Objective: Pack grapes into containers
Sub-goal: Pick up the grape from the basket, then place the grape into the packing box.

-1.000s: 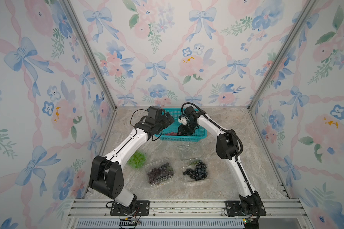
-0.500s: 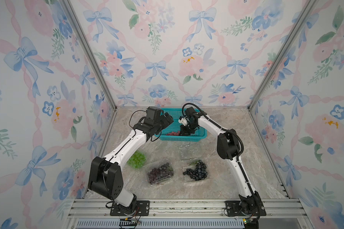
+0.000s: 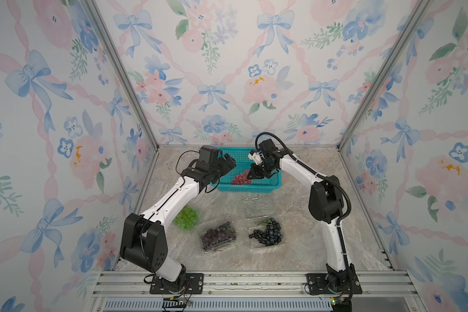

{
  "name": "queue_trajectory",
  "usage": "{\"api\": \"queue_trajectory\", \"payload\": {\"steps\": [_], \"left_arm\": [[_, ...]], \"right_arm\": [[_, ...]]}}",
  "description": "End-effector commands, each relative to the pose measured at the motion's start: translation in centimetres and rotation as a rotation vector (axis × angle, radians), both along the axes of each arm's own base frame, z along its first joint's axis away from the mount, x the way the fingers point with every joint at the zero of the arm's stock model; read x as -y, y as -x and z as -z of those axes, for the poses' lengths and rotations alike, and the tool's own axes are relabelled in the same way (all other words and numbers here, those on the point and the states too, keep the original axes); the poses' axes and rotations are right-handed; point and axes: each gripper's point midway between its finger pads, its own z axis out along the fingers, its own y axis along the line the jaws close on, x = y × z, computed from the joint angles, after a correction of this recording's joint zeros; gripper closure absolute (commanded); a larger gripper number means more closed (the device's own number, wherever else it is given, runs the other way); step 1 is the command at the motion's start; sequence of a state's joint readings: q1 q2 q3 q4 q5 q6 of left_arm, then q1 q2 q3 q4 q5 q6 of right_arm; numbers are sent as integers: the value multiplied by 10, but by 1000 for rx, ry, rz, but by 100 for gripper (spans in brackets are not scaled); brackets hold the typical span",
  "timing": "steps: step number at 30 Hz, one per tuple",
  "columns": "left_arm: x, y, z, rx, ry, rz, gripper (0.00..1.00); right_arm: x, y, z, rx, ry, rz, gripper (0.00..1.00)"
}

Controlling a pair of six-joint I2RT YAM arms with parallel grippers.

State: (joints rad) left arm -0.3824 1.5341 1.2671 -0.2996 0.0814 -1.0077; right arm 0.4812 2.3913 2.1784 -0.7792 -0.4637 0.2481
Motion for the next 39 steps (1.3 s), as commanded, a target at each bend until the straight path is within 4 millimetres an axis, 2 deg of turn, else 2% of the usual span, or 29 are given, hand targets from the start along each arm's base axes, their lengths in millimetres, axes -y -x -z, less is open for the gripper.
{"api": "queue_trajectory", "payload": {"steps": [1,8,11,15,18,24,27,30,34,39], "left_arm": [[0,-1,-20,48,24,11,2],[-1,0,-28,70,23,19,2],[-5,3,-35,98,0,19,2],[-14,9,-43,138,-36,15,2],[-19,16,-45,157,-62,15,2],[-25,32,-45,183,-93,38,2],[-26,40,-43,182,-89,44,2],[-22,49,-44,188,-86,56,2],[-10,59,-45,200,-91,79,2],[12,73,-40,204,-104,126,2]], "right_arm": [[5,-8,-45,91,-55,29,100],[18,2,-97,172,-78,28,100],[24,12,-115,195,-71,19,100],[34,38,-136,216,-80,13,100],[44,67,-149,222,-92,17,100],[64,143,-151,222,-60,-2,100],[71,177,-143,218,-28,-15,100],[69,207,-134,211,-38,-33,100],[66,235,-112,196,-54,-34,100],[60,253,-80,174,-68,-33,100]]}}
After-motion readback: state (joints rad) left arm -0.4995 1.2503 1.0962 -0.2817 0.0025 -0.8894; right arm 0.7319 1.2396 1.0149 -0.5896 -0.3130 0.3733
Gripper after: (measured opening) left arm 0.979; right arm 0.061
